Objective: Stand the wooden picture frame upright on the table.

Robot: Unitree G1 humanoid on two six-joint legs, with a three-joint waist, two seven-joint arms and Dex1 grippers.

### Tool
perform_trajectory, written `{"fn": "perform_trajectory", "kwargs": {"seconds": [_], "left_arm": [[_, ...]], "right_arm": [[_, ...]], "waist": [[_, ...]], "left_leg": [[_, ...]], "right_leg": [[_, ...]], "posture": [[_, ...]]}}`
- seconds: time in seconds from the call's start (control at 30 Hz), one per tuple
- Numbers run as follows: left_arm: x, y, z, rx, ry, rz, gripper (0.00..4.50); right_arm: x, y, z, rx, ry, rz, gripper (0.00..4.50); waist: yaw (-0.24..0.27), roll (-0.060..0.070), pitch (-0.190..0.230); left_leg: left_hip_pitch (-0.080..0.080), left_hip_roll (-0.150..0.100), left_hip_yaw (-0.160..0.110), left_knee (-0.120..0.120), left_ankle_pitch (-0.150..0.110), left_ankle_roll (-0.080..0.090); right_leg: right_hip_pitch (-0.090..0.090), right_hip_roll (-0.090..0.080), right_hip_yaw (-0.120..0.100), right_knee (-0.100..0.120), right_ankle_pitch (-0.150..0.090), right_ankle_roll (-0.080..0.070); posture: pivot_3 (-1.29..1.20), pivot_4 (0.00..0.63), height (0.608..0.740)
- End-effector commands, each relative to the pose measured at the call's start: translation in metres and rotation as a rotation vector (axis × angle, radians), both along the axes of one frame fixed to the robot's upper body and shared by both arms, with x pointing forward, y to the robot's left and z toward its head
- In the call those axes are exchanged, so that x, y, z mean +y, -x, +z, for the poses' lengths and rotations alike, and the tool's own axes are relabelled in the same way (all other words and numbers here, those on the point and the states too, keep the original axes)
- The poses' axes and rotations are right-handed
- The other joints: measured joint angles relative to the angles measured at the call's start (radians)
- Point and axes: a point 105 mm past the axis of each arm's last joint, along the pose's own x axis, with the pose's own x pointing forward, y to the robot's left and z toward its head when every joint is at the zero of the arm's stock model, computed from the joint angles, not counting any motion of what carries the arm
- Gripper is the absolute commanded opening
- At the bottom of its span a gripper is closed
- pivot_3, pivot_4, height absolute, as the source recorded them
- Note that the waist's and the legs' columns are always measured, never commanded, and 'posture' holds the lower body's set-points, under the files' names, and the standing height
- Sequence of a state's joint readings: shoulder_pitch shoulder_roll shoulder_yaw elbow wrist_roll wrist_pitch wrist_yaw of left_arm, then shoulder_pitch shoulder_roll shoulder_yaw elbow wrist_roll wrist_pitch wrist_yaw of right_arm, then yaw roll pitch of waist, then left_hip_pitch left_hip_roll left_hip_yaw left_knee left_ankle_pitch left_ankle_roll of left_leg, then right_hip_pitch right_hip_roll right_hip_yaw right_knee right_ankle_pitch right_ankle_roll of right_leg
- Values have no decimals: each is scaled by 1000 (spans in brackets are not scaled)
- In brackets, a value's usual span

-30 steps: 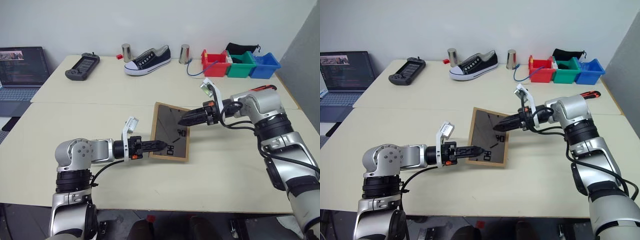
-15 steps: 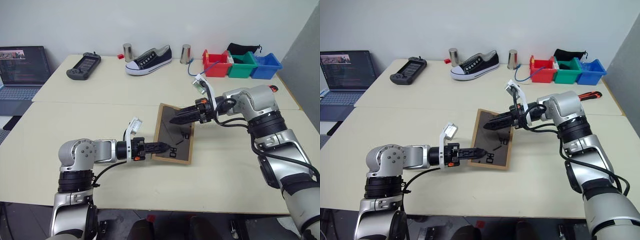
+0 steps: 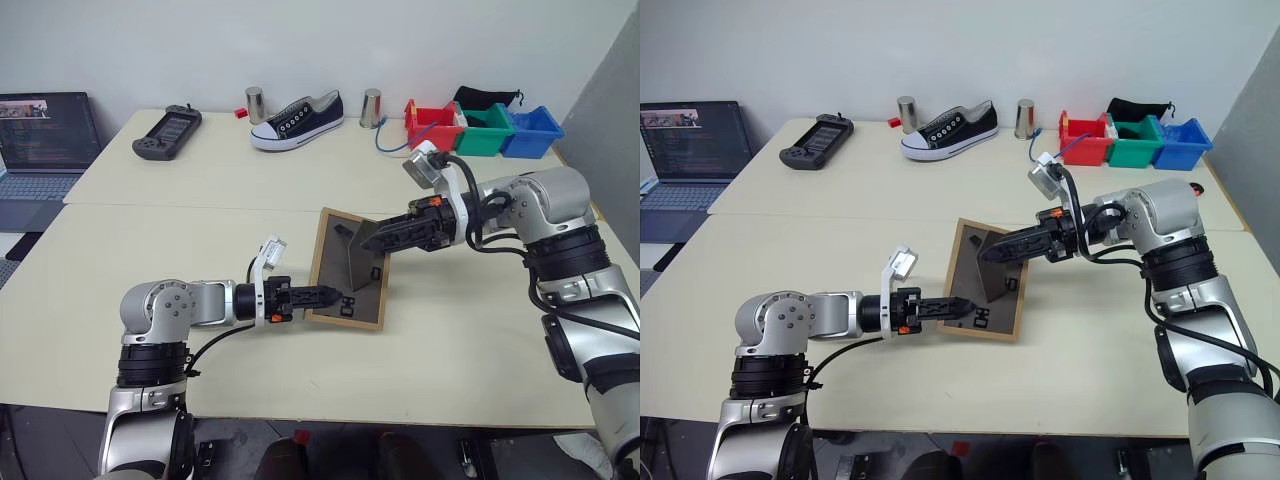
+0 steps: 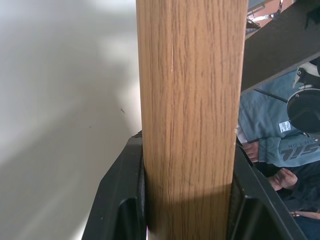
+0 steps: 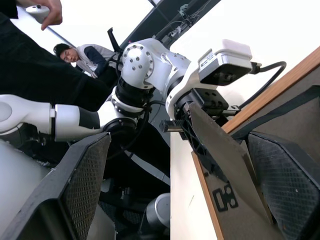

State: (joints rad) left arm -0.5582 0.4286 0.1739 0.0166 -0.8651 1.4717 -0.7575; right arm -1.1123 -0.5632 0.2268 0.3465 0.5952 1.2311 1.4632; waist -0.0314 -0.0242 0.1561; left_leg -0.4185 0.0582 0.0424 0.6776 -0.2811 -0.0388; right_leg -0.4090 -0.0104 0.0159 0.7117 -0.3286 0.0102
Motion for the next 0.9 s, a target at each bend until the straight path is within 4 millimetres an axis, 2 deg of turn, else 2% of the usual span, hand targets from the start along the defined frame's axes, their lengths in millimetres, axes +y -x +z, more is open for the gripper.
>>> {"fn": "perform_trajectory", "kwargs": {"seconds": [0.03, 0.23, 0.37, 0.5, 0.6, 0.77, 0.9], "left_arm": [[-3, 1, 15, -55, 44, -26, 1312], [-3, -1, 16, -56, 46, -28, 1312], [-4, -2, 17, -59, 50, -30, 1312], [-3, -2, 21, -60, 64, -31, 1312], [0, -2, 36, -37, 134, -24, 1312], [8, 4, 58, -38, 197, -56, 1312], [20, 1, 60, 10, 236, -20, 1312]], "right_arm": [[-11, 1, 1, -18, -5, -5, 4491], [-15, 2, 0, -12, -8, -13, 4491], [-19, -3, -8, -27, 22, -39, 4491], [-32, -8, -20, -65, 92, -74, 4491], [-52, -8, -35, -165, 215, -63, 4491], [-79, 3, -29, -306, 297, -4, 4491], [-87, -6, -29, -652, 348, 0, 4491]], "waist": [[0, 0, 0], [-1, 0, 0], [0, 0, 0], [1, 0, 0], [4, 0, 0], [3, 0, 0], [-2, 0, 0]], "left_leg": [[0, 0, 0, 0, 0, 0], [0, 0, -1, 0, 0, 0], [0, 0, -1, 0, 0, 0], [0, -1, -1, 0, 0, 0], [-1, -1, -2, 1, 0, 0], [-4, -2, -4, 2, 0, 0], [-3, -2, -6, 1, 0, 0]], "right_leg": [[0, 0, 0, 0, 0, 0], [0, 0, 0, 0, 0, 0], [0, 0, 0, -1, 0, 0], [0, 0, 0, -1, 0, 0], [1, 0, -1, -1, 0, 0], [0, -1, -2, -2, 0, 0], [1, -1, -3, -2, 0, 0]], "posture": [[0, 150, 740], [0, 150, 740], [0, 150, 740], [0, 150, 740], [0, 150, 740], [0, 150, 740], [0, 150, 740]]}}
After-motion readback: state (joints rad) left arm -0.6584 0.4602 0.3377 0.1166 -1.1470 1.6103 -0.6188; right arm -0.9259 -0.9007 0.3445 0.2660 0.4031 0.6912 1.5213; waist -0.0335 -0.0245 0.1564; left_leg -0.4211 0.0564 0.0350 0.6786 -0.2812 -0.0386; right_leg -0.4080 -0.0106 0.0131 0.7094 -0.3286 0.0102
